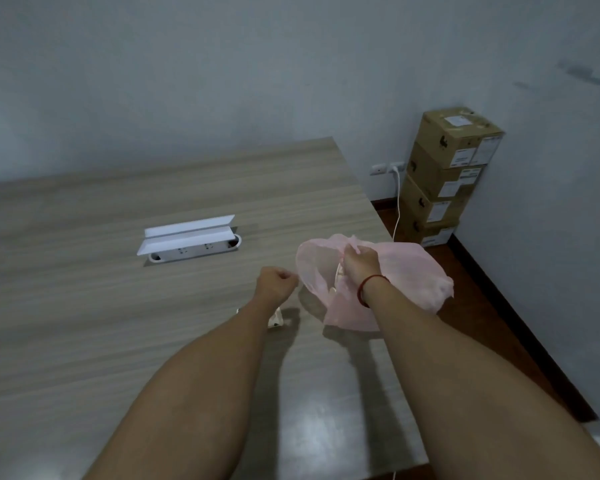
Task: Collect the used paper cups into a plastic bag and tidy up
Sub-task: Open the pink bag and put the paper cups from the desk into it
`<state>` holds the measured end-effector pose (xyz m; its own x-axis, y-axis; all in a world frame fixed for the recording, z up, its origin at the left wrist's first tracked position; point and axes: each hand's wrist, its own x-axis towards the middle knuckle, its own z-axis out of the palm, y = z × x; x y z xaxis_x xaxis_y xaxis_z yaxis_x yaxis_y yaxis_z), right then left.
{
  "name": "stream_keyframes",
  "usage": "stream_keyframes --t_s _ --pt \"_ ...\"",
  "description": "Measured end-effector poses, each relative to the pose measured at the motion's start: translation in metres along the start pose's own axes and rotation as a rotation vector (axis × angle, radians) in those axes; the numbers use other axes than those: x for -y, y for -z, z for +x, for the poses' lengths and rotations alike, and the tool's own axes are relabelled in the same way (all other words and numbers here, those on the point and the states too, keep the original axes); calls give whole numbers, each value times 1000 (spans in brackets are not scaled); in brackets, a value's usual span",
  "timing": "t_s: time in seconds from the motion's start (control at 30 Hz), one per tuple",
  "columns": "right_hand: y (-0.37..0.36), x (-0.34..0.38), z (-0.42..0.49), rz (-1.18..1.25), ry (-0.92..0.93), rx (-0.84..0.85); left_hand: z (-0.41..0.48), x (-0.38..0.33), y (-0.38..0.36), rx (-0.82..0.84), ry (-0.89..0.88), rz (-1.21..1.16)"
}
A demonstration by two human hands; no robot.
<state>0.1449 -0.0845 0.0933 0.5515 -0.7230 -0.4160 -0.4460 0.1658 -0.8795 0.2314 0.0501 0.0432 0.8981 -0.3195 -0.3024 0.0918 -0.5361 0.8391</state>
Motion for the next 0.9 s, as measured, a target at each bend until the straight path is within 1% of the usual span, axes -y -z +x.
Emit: stream_keyframes --t_s 0.07,0.1,0.2,0.27,0.33,0.4,0.47,0.5,0.6,0.7,0.8,0.9 --pt "-7 3 4 -2 -2 2 12 10 11 -19 -15 160" --pt "-9 5 6 -2 -10 -1 19 15 15 25 -23 265" --pt "-16 7 15 -23 -41 -30 32 37 16 248 -20 617" --pt "-21 6 20 -36 -43 -47 37 53 12 310 21 779" --pt "-24 5 24 -53 -41 -57 36 62 10 312 -6 895" --pt "-26 2 27 -70 -41 -58 35 62 10 265 -66 986" --pt "-27 2 28 -70 -43 -53 38 57 15 206 -111 1014" --pt "-27 2 28 -59 -46 -57 40 52 19 181 -121 986" --pt "-25 4 29 -39 -48 -71 43 30 36 115 -149 780" --pt "-21 9 26 -8 -48 -67 40 1 45 85 -190 438" --pt "-20 11 26 45 -44 -73 25 -23 36 16 -229 161" --pt "-17 18 23 94 -34 -76 13 -39 15 29 -172 -18"
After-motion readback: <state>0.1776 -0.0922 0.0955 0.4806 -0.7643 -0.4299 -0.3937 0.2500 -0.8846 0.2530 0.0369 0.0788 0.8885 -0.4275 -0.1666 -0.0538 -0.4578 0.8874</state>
